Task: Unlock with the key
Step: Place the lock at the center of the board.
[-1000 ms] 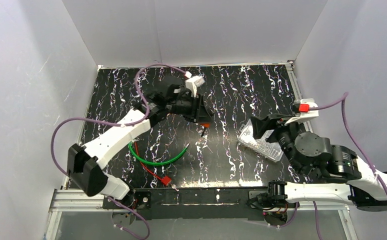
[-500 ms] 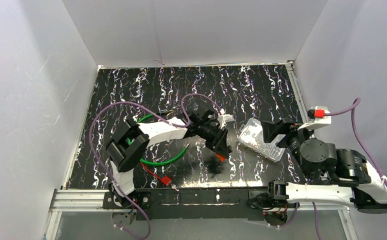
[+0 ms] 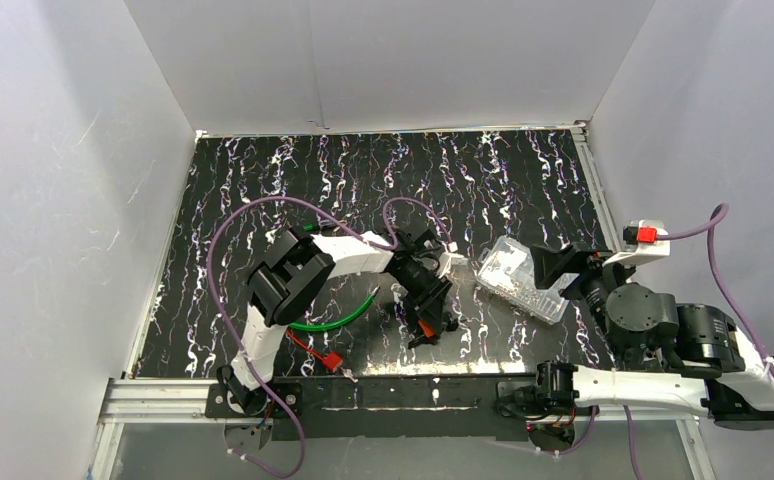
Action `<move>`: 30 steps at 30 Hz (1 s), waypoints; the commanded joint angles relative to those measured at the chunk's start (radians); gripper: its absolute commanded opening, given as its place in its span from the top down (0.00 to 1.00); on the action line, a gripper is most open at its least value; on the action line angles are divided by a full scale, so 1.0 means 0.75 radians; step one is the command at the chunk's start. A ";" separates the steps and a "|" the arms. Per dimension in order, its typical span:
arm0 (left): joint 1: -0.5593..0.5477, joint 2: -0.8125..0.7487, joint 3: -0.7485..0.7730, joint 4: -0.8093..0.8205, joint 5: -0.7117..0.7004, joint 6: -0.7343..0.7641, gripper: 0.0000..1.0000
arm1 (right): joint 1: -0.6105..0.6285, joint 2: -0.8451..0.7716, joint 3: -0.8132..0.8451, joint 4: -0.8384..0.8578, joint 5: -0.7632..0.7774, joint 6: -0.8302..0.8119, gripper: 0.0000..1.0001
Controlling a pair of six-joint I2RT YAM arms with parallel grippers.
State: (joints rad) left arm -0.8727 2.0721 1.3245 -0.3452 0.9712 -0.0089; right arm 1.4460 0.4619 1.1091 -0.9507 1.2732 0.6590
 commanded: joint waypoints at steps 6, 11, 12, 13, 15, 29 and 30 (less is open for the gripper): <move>0.089 0.030 0.088 -0.181 -0.087 0.391 1.00 | -0.004 -0.022 -0.044 0.077 0.049 -0.031 0.09; 0.129 0.064 0.115 -0.241 -0.151 0.523 1.00 | -0.003 0.006 -0.074 0.120 0.041 -0.046 0.09; 0.146 0.071 0.122 -0.247 -0.152 0.535 1.00 | -0.003 0.018 -0.074 0.117 0.040 -0.044 0.09; 0.165 0.077 0.130 -0.250 -0.163 0.536 0.98 | -0.003 0.031 -0.077 0.111 0.039 -0.038 0.08; 0.200 0.083 0.158 -0.290 -0.192 0.546 0.94 | -0.003 0.059 -0.091 0.120 0.030 -0.022 0.08; 0.349 -0.082 0.205 -0.374 -0.223 0.444 0.02 | -0.017 0.184 -0.094 0.181 -0.015 -0.039 0.07; 0.359 -0.102 0.236 -0.401 -0.215 0.416 0.02 | -0.020 0.186 -0.093 0.194 -0.017 -0.048 0.07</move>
State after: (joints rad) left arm -0.6352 2.0611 1.4518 -0.5830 0.8581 0.3531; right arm 1.4395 0.6033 1.0187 -0.8587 1.2457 0.6277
